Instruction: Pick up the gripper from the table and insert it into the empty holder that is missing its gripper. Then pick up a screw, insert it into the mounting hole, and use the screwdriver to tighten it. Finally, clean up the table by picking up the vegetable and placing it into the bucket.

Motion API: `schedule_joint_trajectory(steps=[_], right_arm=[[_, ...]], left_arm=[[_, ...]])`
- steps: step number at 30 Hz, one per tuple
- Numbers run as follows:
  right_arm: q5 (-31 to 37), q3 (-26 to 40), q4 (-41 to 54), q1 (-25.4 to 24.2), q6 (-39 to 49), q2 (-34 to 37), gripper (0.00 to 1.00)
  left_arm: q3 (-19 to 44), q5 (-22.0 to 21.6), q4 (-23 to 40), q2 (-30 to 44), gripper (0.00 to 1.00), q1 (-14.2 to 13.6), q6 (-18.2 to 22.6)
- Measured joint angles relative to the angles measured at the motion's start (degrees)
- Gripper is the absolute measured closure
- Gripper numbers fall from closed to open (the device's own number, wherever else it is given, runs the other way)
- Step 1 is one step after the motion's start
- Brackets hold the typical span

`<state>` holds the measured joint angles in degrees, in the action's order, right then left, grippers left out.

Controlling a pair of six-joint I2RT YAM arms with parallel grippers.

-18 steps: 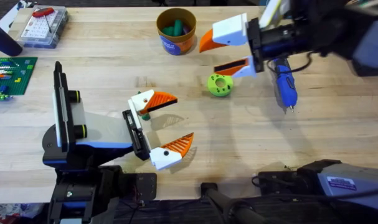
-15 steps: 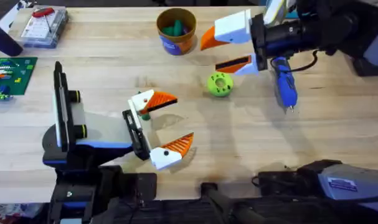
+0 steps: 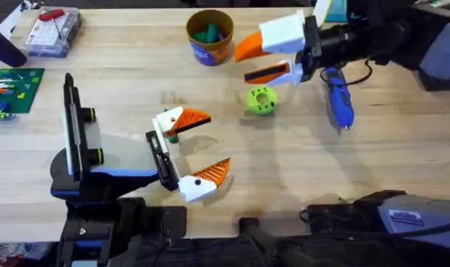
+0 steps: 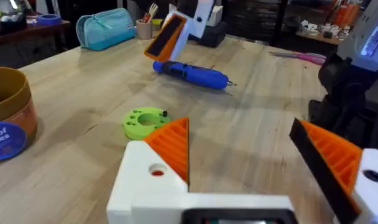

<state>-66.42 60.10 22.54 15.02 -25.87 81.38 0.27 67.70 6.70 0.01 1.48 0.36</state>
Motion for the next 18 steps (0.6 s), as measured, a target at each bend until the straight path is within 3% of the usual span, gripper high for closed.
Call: schedule_joint_trajectory(steps=[6, 11, 18], right_arm=[[-1.4, -0.5, 0.2, 3.4, 6.3, 1.2, 0.035], [-4.4, -0.6, -9.6, 7.4, 7.1, 9.0, 0.055], [-8.2, -0.7, -11.6, 9.3, 7.6, 17.7, 0.051]], left_arm=[[0.0, 0.0, 0.0, 0.0, 0.01, 0.0, 0.0], [0.0, 0.0, 0.0, 0.0, 0.01, 0.0, 0.0], [0.0, 0.0, 0.0, 0.0, 0.01, 0.0, 0.0]])
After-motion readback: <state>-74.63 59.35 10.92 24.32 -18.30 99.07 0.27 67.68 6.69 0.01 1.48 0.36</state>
